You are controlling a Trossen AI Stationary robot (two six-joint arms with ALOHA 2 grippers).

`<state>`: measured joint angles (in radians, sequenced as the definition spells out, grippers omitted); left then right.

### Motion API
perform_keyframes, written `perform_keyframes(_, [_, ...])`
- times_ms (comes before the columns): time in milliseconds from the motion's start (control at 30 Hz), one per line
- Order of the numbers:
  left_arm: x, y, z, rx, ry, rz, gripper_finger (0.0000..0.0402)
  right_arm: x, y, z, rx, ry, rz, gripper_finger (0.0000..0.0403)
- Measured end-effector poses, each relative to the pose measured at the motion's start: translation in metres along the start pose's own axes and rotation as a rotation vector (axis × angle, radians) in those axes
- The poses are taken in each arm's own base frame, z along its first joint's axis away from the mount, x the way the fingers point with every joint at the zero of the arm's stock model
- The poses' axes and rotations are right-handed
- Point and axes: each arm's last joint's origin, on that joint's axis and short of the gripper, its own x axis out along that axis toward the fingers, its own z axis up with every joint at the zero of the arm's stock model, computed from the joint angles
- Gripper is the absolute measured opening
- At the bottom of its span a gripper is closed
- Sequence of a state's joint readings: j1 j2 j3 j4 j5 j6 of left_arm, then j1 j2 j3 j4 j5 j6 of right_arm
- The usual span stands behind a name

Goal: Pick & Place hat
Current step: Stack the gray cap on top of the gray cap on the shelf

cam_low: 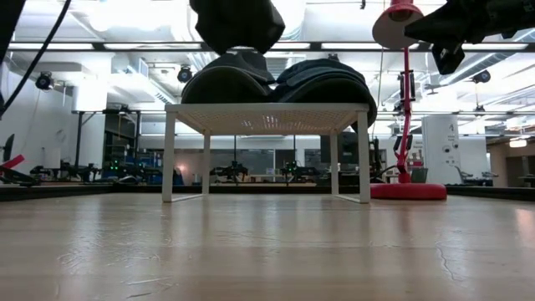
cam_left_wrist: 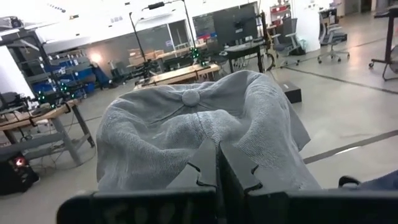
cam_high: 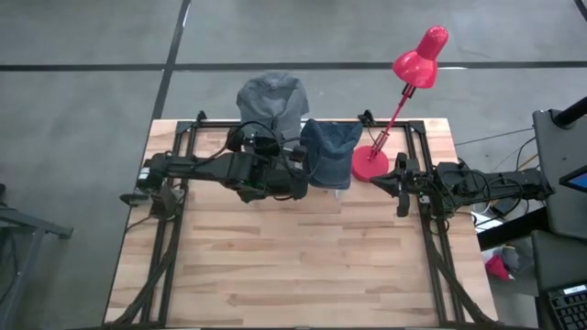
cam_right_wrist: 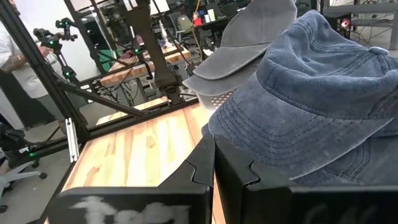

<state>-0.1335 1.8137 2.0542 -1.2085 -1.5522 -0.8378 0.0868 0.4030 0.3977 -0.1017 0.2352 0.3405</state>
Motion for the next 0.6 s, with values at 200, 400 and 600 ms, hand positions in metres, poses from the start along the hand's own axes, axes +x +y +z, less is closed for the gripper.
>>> perform_keyframes(200, [0.01,-0.003,-0.017,0.008,0.019,0.019,0.0,0.0,0.0,0.0,0.0,0.002,-0.001,0.0008])
perform_keyframes(400, [0.014,-0.001,-0.025,-0.015,0.03,0.028,0.0,0.0,-0.001,-0.002,-0.005,0.022,-0.008,0.0008])
perform_keyframes(600, [0.015,-0.004,-0.039,-0.041,0.058,0.017,0.0,0.0,-0.001,-0.002,-0.006,0.023,-0.009,0.0008])
